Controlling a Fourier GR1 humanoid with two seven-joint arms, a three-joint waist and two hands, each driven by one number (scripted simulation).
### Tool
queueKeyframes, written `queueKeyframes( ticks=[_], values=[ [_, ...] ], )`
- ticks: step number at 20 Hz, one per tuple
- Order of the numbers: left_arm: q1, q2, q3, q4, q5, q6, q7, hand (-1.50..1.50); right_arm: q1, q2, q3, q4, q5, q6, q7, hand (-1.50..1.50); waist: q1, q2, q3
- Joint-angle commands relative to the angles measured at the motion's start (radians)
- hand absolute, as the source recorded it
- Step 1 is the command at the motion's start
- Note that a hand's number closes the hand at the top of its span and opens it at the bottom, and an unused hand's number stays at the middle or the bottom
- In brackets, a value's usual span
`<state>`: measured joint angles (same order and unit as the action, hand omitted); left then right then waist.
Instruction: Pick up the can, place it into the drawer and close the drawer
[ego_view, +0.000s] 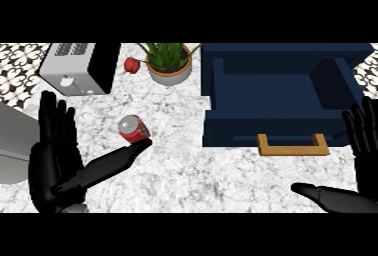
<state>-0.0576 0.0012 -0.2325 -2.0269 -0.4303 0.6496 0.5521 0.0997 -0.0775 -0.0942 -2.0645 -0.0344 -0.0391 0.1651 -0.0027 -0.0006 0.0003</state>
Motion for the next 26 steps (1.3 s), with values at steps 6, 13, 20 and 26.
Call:
queueKeyframes(
  ticks=[6,13,20,26],
  values=[
    [-0.01,-0.001,0.028,0.16,0.115,0.02,-0.115,-1.5,-0.048,0.006,-0.015,0.065,0.015,0.01,-0.04,-1.5,0.003,0.001,0.0],
    [-0.037,-0.001,-0.083,0.42,0.219,0.221,-0.309,-1.5,-0.005,-0.015,-0.058,-0.052,-0.028,0.034,0.013,-1.5,-0.003,0.001,-0.001],
    [-0.057,-0.001,-0.042,0.596,0.407,0.245,-0.513,-1.5,0.014,-0.04,-0.13,-0.055,-0.085,0.079,0.018,-1.5,-0.003,0.001,-0.001],
    [0.028,-0.001,0.011,0.681,0.56,0.175,-0.725,-1.5,0.059,-0.037,-0.157,-0.092,-0.114,0.106,0.031,-1.5,-0.002,0.001,-0.001]
  ],
)
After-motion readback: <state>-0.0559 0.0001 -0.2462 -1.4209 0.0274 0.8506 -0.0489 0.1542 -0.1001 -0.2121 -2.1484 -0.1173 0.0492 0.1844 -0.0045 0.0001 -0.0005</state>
